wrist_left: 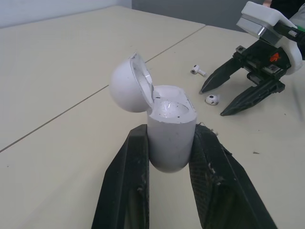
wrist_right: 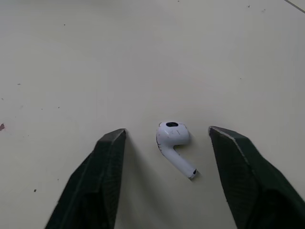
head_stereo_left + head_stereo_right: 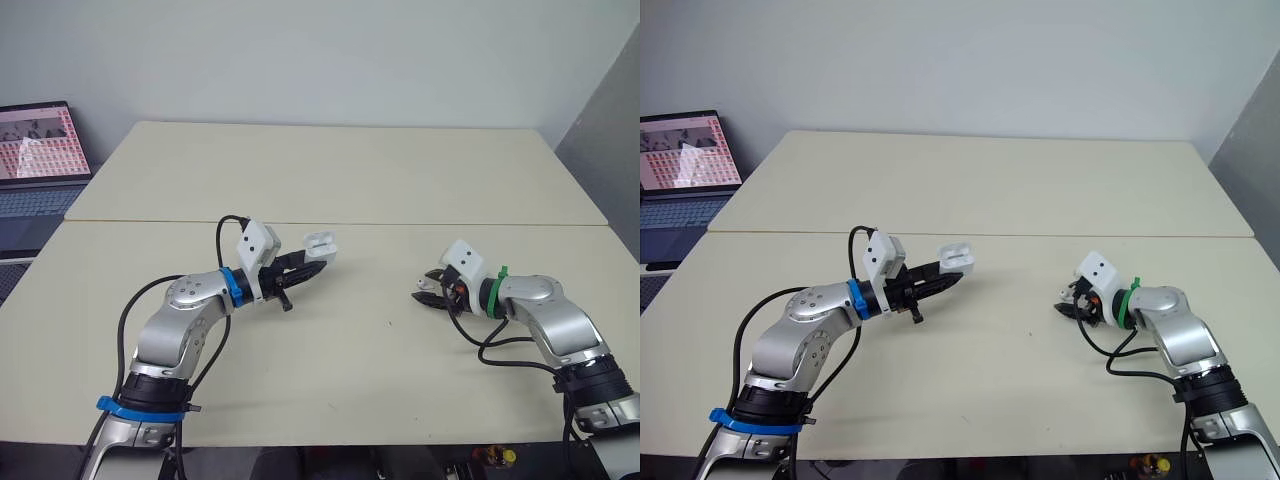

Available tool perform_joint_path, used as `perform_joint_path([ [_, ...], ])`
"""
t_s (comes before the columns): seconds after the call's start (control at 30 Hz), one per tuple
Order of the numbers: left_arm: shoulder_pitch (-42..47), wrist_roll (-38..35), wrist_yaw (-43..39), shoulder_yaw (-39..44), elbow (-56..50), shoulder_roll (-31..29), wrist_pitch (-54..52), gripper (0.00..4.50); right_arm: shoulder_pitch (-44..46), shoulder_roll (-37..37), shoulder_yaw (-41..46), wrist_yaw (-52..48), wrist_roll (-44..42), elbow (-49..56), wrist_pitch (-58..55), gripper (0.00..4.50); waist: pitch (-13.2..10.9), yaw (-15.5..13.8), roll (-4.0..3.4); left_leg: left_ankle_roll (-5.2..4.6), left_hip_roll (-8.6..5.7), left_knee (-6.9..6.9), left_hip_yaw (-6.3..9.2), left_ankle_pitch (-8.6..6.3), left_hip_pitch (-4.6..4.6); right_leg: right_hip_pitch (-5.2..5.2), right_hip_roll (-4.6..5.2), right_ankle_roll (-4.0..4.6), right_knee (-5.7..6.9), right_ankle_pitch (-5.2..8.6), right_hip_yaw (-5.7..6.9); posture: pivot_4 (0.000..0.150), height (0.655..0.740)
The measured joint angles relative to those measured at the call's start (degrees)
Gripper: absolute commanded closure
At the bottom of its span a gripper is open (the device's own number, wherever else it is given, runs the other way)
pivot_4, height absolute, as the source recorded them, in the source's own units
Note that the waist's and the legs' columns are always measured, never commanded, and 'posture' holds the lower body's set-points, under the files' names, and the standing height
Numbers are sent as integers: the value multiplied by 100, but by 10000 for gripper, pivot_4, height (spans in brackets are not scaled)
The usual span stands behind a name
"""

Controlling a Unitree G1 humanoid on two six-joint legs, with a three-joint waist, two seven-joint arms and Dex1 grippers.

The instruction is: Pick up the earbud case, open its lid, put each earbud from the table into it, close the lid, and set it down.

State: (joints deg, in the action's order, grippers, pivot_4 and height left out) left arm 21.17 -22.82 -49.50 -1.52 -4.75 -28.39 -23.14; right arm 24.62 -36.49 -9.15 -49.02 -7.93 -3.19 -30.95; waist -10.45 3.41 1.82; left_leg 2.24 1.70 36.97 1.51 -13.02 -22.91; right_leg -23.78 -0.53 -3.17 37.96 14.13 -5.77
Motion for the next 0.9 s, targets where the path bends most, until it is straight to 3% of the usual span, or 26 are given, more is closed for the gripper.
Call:
perform_joint_path([
  [0.13,-10,0,23,9,0,-1,6,37481,135,37,-21,-38,16,-221,76,40721,0,-2,0,0,0,1,1,0,1,0,0,0,1,0,1,1500,7400],
  [0.3,-107,2,51,6,-25,31,44,37481,145,-274,-23,-416,4,-267,162,41100,-1,-14,-2,0,-2,-2,0,0,-3,-1,2,-1,-3,1,1,1500,7400],
  [0.5,-231,58,353,22,-34,269,286,37481,-207,-2226,-172,-1912,340,-292,1172,41099,-7,-88,-10,0,-6,-6,-2,-1,-5,1,11,-3,-20,3,5,1500,7400],
  [0.7,-461,245,568,9,-38,387,545,37481,-337,-3041,-330,-2636,852,-1499,2822,41099,-7,-36,-11,0,-5,-3,-9,-1,14,16,10,-1,-17,3,0,1500,7400],
  [0.9,-659,270,649,1,-176,389,587,37481,57,-3075,-423,-2834,1262,-2584,3545,20348,-7,-20,-9,1,-8,5,-8,-1,26,36,12,8,-19,8,-3,1500,7400],
])
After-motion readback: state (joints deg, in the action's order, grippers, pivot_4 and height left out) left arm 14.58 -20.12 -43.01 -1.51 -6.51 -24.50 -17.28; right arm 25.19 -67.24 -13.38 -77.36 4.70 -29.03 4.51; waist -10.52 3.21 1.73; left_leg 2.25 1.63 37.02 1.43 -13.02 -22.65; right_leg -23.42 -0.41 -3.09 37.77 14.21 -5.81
